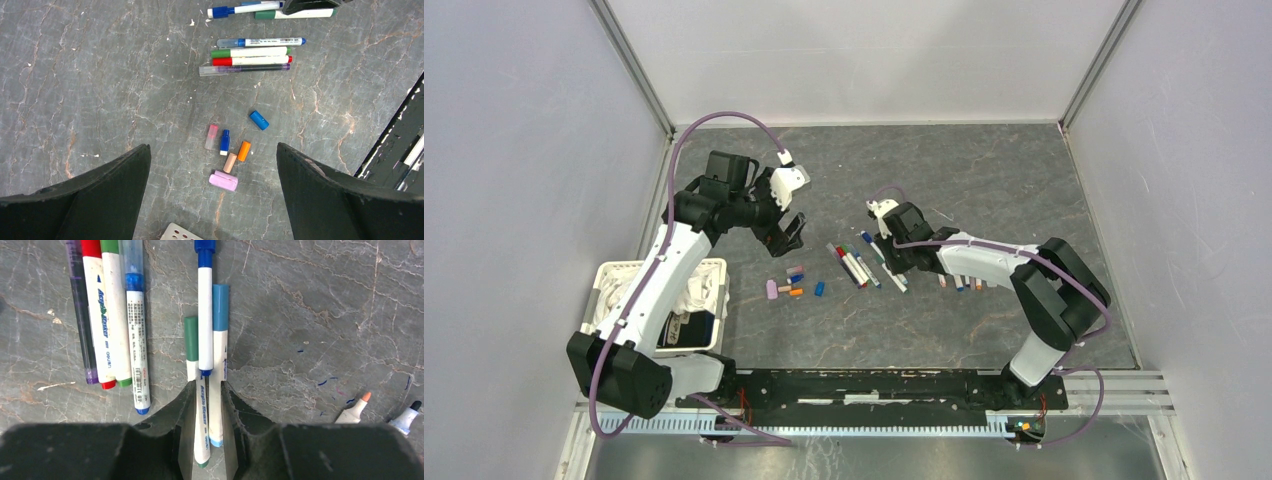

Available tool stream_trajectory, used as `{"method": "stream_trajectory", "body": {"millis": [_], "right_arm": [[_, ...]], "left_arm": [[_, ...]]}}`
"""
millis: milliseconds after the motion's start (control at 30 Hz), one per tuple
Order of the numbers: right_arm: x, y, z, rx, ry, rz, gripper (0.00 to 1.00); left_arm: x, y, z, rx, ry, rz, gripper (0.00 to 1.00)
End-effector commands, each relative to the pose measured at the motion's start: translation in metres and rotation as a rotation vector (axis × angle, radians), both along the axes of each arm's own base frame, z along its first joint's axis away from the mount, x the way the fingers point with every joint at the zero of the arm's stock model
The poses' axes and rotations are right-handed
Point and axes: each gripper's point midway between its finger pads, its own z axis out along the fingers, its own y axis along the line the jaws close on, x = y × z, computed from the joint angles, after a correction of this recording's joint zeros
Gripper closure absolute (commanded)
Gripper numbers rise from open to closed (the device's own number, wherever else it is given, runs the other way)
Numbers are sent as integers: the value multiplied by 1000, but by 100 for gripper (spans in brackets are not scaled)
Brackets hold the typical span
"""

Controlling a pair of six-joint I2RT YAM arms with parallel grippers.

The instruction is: Open the pen caps

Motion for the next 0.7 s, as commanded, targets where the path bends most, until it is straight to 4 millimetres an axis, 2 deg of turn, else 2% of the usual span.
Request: {"method": "stream_trajectory", "body": {"millis": [0,67,167,233,333,533,667], "right_arm": [[13,7,41,47,-55,25,71],[15,11,44,57,-55,37,68],[19,19,42,56,-40,53,55],[23,28,41,76,-28,69,51],[33,37,36,76,-22,68,51],[52,52,19,56,-5,62,57],[61,56,9,28,1,64,59]], "left_arm": [[-6,-4,4,-25,11,-22,0],[-6,-3,4,-25,11,-24,0],[-6,-4,3,-27,15,-27,0],[-6,-5,4,-30,15,-29,0],[-7,-4,5,-30,10,-29,0],[-9,0,4,-10,4,-26,0],[-8,1,3,-2,2,-22,0]]}}
